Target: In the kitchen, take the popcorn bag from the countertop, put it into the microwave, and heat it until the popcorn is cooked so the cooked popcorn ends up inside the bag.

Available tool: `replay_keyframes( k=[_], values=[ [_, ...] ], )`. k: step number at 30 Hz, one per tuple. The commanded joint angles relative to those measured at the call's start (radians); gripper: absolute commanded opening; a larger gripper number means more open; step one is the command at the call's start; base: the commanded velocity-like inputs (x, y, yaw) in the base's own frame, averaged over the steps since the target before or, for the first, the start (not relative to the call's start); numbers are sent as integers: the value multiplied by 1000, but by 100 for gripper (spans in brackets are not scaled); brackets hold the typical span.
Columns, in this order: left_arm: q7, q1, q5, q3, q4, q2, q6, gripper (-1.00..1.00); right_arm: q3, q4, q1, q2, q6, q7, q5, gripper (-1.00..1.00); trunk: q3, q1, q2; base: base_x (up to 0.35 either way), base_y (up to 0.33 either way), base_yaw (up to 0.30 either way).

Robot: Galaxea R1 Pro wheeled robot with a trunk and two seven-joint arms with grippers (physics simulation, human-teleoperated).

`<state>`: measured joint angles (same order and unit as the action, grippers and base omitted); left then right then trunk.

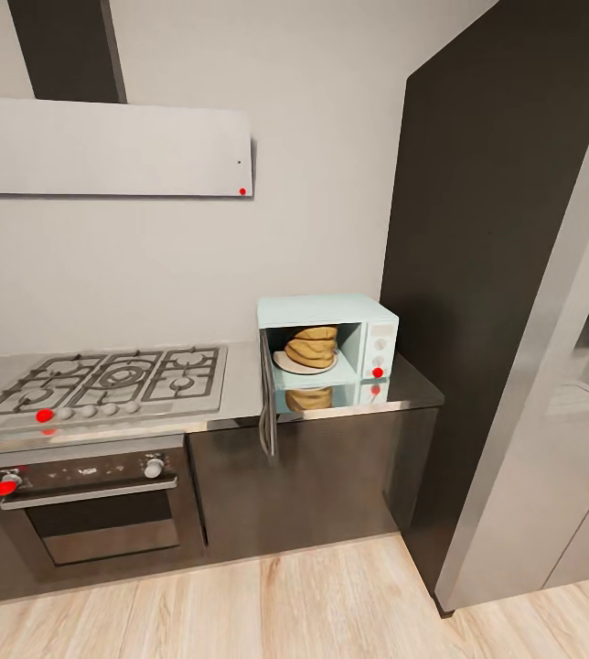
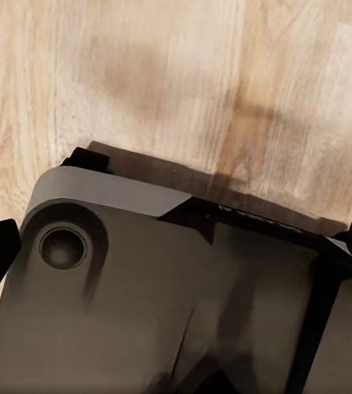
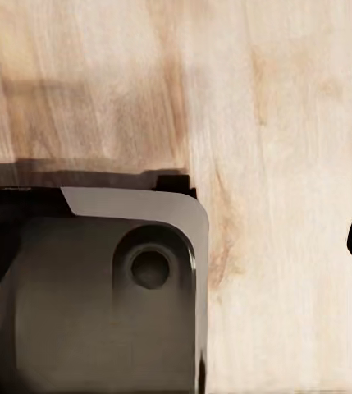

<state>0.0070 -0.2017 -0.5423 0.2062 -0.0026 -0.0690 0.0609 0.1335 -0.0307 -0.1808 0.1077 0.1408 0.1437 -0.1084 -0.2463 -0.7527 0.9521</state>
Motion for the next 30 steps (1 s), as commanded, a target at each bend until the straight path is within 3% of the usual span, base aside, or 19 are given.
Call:
replay_keyframes(
  k=[1,17,18,20,24,25,27,30],
  values=[
    [1,-1,-8,9,1,0,3,100,9,-3,3,-1,10,-12,-10,100,-1,0,1,0,0,0],
    [4,-1,-2,9,-20,5,-1,100,9,-4,12,-2,-3,-23,-13,100,-1,0,1,0,0,0],
    [6,-1,-1,10,-57,20,-4,100,9,-3,12,1,-2,-23,-13,100,-1,0,1,0,0,0],
    [11,-2,0,11,-212,60,-25,100,9,-3,12,3,-1,-23,-13,100,-1,0,1,0,0,0],
    [67,-9,-1,9,-609,182,-221,100,7,-3,12,-1,-1,-23,-17,100,-1,0,1,0,0,0],
    [72,-22,-5,5,-683,197,-286,100,7,-3,12,-2,-1,-23,-18,100,-1,0,1,0,0,0],
    [69,-84,-25,-2,-763,203,-369,100,6,-3,12,-3,-1,-23,-19,100,-1,0,1,0,0,0],
    [54,-173,-73,-5,-814,192,-403,100,6,-3,12,-3,0,-23,-19,100,-1,0,1,0,0,0]
  ],
)
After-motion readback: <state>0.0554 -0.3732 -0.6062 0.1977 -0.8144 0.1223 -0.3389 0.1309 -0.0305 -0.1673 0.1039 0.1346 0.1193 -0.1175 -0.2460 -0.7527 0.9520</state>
